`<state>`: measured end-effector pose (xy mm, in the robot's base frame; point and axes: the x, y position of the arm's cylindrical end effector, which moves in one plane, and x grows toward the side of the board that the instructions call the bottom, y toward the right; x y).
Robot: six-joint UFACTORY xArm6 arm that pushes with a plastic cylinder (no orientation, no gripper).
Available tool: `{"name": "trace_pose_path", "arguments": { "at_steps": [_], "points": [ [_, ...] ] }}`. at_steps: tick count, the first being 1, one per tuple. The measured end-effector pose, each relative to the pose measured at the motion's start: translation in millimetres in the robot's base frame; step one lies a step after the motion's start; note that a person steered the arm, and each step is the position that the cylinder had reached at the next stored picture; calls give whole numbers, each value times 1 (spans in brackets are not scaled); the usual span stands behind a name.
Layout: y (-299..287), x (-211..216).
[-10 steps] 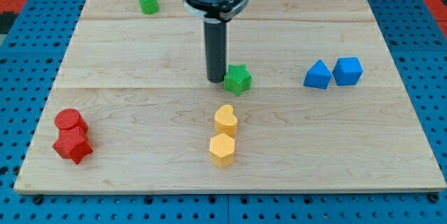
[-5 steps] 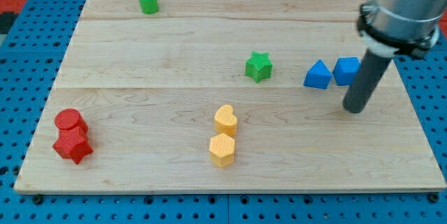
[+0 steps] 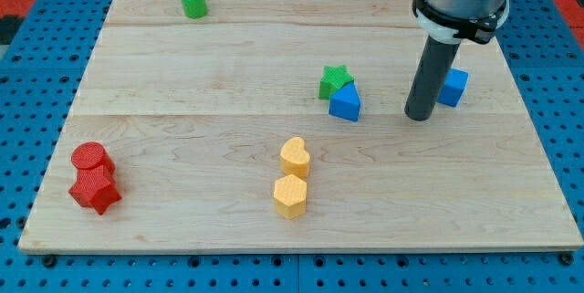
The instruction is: Push the blue blocks into the green star
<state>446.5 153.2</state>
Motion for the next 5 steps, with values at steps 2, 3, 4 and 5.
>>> {"name": "trace_pose_path", "arguments": {
  "at_steps": [2,3,4,5],
  "points": [
    [-1,0],
    [5,1],
    [96,23],
    [123,-3]
  ]
}}
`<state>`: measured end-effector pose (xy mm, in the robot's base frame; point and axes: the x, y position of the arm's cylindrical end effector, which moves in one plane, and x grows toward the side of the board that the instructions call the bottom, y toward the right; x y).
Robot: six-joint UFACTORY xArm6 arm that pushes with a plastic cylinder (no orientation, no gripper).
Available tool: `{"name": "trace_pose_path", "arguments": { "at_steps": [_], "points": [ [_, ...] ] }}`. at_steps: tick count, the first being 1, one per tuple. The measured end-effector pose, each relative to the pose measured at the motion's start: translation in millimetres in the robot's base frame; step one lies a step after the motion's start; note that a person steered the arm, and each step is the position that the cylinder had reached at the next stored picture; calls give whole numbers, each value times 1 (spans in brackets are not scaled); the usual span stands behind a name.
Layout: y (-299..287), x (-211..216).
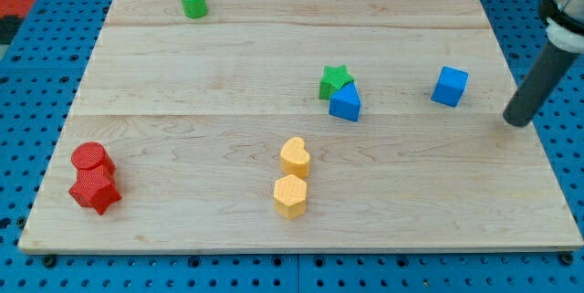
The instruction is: Push the blue blocks into the green star
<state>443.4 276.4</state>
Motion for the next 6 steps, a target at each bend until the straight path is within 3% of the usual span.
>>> {"name": "trace_pose_path", "arguments": {
  "at_steps": [1,3,5,6],
  "points": [
    [1,-25],
    [-118,-33],
    [-75,-72],
    [-114,-71]
  ]
}}
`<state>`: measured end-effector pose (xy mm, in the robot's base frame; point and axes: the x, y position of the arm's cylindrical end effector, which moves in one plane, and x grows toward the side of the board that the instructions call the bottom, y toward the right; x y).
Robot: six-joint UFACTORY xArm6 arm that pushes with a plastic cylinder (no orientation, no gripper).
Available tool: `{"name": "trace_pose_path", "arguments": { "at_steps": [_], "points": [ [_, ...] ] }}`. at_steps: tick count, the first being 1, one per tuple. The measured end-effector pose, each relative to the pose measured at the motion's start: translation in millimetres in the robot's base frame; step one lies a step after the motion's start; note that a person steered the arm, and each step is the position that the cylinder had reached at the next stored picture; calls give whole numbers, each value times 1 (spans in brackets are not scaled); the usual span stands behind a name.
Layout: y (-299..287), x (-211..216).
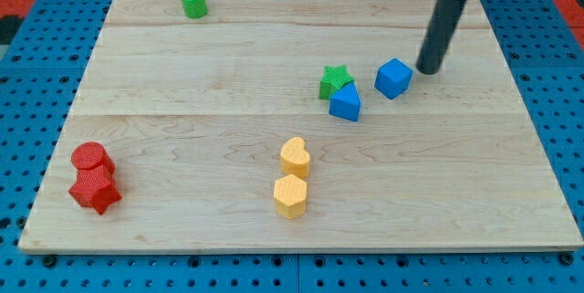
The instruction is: Push the blue blocks into the green star
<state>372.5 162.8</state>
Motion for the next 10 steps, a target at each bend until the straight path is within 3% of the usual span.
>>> {"name": "trace_pose_path", "arguments": {
  "at_steps": [1,7,10],
  "points": [
    [-23,33],
    [-43,36],
    [-18,68]
  ]
}}
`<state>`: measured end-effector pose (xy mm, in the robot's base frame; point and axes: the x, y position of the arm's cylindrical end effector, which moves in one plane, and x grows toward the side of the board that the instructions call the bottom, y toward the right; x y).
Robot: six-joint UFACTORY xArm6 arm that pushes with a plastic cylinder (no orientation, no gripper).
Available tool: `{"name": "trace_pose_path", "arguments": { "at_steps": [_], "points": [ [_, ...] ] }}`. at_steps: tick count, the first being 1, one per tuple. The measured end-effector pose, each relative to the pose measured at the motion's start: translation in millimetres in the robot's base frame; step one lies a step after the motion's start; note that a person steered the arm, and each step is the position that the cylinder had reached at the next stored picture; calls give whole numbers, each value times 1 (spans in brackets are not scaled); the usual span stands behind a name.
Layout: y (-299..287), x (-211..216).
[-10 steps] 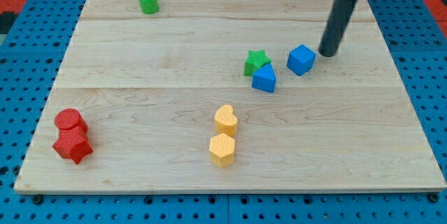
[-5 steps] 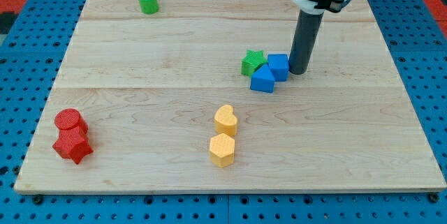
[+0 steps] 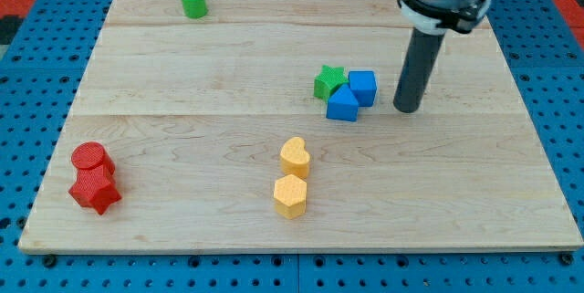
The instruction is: Push the blue blocks into the green star
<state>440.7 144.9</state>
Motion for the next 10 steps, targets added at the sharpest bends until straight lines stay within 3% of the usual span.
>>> {"name": "trace_pose_path", "arguments": {
  "at_steps": [7,10],
  "points": [
    [3,19],
    [41,19]
  ]
}}
